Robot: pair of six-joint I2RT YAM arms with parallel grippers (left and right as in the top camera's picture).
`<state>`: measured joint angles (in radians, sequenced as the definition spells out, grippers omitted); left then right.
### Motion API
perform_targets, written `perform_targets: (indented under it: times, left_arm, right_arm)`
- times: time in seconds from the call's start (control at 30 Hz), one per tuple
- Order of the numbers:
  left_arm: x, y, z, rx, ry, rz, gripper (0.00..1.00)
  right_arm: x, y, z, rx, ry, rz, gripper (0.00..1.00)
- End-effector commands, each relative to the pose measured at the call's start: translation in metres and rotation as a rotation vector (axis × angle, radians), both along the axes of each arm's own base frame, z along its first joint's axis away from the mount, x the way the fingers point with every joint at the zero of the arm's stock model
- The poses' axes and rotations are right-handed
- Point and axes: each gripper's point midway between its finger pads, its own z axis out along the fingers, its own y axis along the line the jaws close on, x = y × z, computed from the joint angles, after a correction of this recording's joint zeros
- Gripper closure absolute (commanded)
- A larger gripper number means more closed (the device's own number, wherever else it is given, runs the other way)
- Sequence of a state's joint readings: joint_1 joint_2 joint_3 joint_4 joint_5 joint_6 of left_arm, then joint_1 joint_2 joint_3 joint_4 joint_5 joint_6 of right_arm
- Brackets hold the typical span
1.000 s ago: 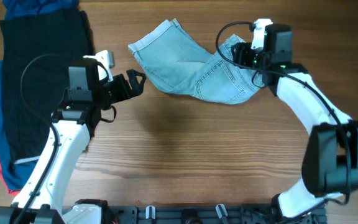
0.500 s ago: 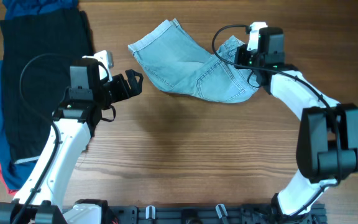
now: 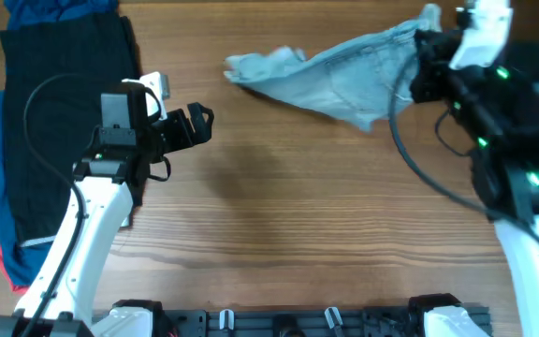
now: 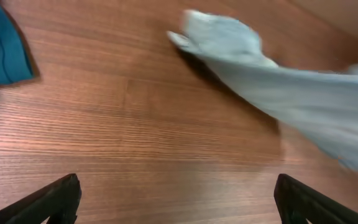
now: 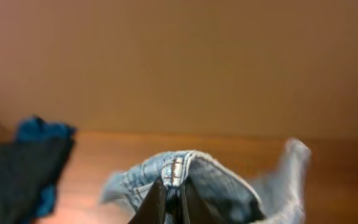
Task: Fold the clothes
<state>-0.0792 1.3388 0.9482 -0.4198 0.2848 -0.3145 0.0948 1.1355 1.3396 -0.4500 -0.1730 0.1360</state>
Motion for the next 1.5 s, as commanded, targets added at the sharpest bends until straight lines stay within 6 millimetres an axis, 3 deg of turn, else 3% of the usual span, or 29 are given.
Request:
perform_targets:
  times: [0.0,0.1,0.2,0.37,0.53,0.67,0.87,0.97,1.1,1.13,1.2,1.23,1.27,1.33,1.47]
  left_arm:
    - [-0.003,-0.004,0.042,-0.016,-0.105,-0.037,0.00]
    - [-0.014,-0.016,0.062,-0.047,-0.159,-0.116,0.00]
    - [-0.021,-0.024,0.066,-0.066,-0.166,-0.164,0.00]
    - [-0.019,-0.023,0.066,-0.048,-0.181,-0.179,0.00]
    - [-0.010,-0.001,0.075,-0.041,-0.218,-0.116,0.00]
    - [-0.006,0.023,0.075,-0.034,-0.219,-0.049,0.00]
    - [-0.002,0.056,0.075,-0.026,-0.221,0.042,0.00]
    - [-0.002,0.065,0.075,-0.023,-0.222,0.067,0.00]
    - [-0.001,0.068,0.076,-0.019,-0.226,0.075,0.00]
    - [-0.001,0.068,0.077,-0.019,-0.229,0.075,0.00]
    - [0.000,0.068,0.077,-0.019,-0.232,0.074,0.00]
    - [0.000,0.068,0.077,-0.020,-0.232,0.073,0.00]
    - [-0.001,0.066,0.077,-0.025,-0.231,0.066,0.00]
    - [-0.001,0.057,0.076,-0.044,-0.225,0.036,0.00]
    - [0.002,0.017,0.052,-0.068,-0.152,-0.079,0.00]
  right_arm:
    - [-0.058,0.004,0.083,0.056,-0.196,0.060,0.96]
    - [-0.077,0.005,0.097,0.066,-0.227,0.071,0.96]
    - [-0.073,0.005,0.088,0.064,-0.190,0.071,0.96]
    - [-0.047,0.022,0.054,0.074,-0.063,0.157,0.96]
    - [-0.007,0.047,0.004,0.093,0.095,0.266,0.96]
    - [0.023,0.083,-0.044,0.095,0.217,0.356,0.96]
    - [0.031,0.162,-0.114,0.063,0.384,0.512,0.96]
    - [0.018,0.207,-0.155,0.070,0.512,0.581,0.96]
    - [-0.012,0.250,-0.182,0.043,0.607,0.667,0.96]
    - [-0.022,0.261,-0.186,0.026,0.616,0.698,0.89]
    - [-0.034,0.272,-0.186,-0.003,0.604,0.743,0.66]
    - [-0.037,0.273,-0.182,-0.006,0.595,0.745,0.44]
    - [-0.037,0.270,-0.176,-0.009,0.579,0.743,0.35]
    - [-0.028,0.253,-0.166,-0.017,0.552,0.682,0.29]
    - [0.008,0.174,-0.138,-0.049,0.480,0.422,0.17]
